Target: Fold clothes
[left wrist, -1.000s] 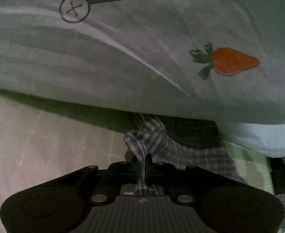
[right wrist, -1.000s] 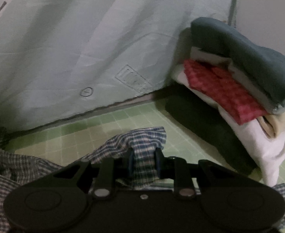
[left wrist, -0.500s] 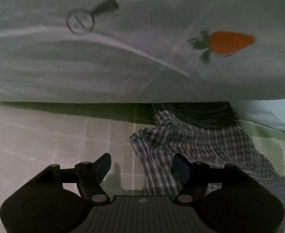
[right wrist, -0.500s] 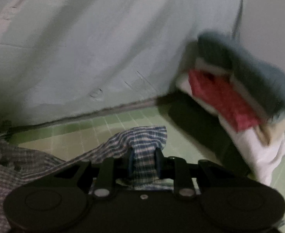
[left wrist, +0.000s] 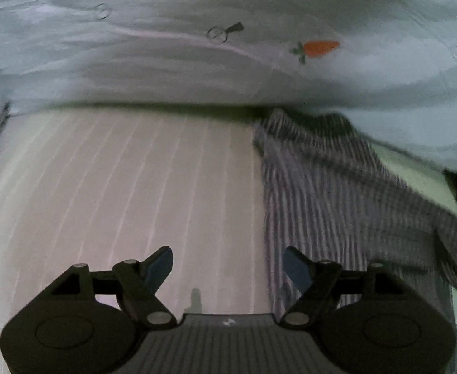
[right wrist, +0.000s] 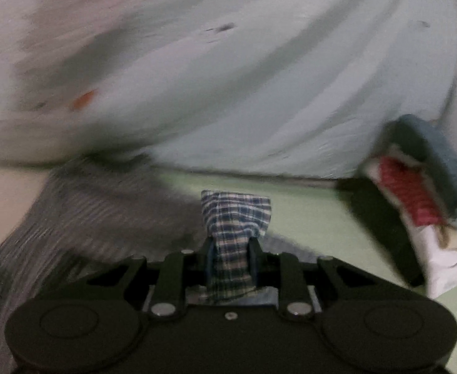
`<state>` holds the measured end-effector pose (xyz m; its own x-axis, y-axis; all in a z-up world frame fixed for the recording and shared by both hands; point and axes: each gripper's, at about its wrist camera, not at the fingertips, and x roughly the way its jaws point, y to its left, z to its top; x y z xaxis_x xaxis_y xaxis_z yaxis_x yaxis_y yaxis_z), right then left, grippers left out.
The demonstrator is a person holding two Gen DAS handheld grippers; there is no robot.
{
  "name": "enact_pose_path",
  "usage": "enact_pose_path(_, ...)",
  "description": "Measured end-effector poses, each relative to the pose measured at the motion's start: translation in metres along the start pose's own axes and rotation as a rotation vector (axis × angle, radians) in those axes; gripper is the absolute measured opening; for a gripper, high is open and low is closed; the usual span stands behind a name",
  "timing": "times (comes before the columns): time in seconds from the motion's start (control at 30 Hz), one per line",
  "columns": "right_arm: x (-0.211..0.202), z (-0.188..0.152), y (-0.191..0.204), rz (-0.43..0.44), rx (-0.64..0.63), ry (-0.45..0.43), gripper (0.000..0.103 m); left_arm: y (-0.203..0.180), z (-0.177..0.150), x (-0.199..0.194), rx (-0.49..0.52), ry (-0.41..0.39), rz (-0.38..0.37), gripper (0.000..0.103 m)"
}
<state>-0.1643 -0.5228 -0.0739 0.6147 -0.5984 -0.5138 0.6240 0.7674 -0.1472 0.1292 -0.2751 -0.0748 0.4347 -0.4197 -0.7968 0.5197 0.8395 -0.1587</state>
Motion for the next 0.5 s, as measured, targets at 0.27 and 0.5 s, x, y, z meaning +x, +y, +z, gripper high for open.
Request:
enact_pose_path(0.27, -0.028, -0.062, 0.033, 0.160, 0.084, 0.212, 0.064, 0.003, -0.080, -0.039, 0.017, 0.060, 0.056, 0.082)
enact_pose_path(0.5, -0.047, -0.056, 0.036, 0.150, 0.096, 0.165, 0.077, -0.005, -0.115, -0.065, 0.024, 0.066, 0.063, 0.087)
